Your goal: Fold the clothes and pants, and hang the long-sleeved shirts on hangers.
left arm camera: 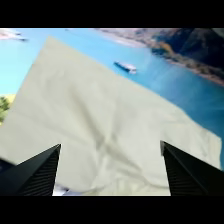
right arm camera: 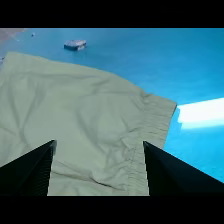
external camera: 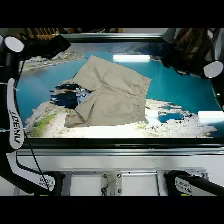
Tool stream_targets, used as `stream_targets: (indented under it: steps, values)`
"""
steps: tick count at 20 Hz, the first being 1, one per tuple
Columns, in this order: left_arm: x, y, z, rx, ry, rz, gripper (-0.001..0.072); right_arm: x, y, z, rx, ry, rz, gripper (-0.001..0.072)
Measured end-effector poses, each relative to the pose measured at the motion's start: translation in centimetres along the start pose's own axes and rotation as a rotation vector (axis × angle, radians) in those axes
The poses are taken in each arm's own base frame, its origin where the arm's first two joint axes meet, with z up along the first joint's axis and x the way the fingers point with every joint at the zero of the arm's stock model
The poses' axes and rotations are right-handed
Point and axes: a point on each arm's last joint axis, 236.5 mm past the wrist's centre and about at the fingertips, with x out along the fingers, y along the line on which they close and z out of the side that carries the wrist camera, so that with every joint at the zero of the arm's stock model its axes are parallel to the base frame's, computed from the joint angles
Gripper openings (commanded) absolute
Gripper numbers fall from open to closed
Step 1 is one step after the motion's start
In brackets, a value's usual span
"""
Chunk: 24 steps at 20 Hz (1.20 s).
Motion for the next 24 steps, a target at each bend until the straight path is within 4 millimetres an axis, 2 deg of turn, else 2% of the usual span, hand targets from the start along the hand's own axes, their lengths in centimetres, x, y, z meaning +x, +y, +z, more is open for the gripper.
stream_targets:
  steps: [1,3,6,9,11,14,16,19,21,24]
  values:
    - [-1.1,1.6,-1.1,0.008,0.046,0.041,0.0656,-1.1,0.6,0.3,-0.024,-0.007,0.009,0.0597]
    - [-3.3,5.6,-4.7,-0.003,0.163,0.139,0.0656,-3.3,1.8,0.0,-0.078,0.005,0.022,0.0596]
    - [-6.4,10.2,-12.4,-0.067,0.328,0.236,0.0656,-6.2,3.1,-2.4,-0.130,0.059,0.045,0.0595]
    - [-8.6,12.3,-21.4,-0.077,0.460,0.268,0.0656,-7.8,3.5,-4.8,-0.151,0.099,0.055,0.0575]
    - [-9.7,12.8,-26.8,-0.043,0.530,0.264,0.0656,-8.2,3.5,-5.9,-0.148,0.120,0.058,0.0576]
    - [-10.6,13.3,-33.0,0.008,0.587,0.257,0.0656,-8.4,3.5,-7.1,-0.132,0.143,0.069,0.0576]
    - [-10.8,13.7,-35.3,0.025,0.592,0.262,0.0656,-8.4,3.6,-7.5,-0.123,0.152,0.077,0.0576]
    - [-10.5,14.4,-37.1,0.046,0.598,0.265,0.0656,-8.4,3.7,-7.8,-0.115,0.158,0.083,0.0576]
    - [-9.9,14.4,-37.7,0.047,0.605,0.246,0.0655,-8.4,3.8,-7.9,-0.112,0.159,0.086,0.0576]
    - [-8.7,14.5,-37.5,0.029,0.599,0.221,0.0655,-8.4,3.8,-7.9,-0.111,0.161,0.086,0.0576]
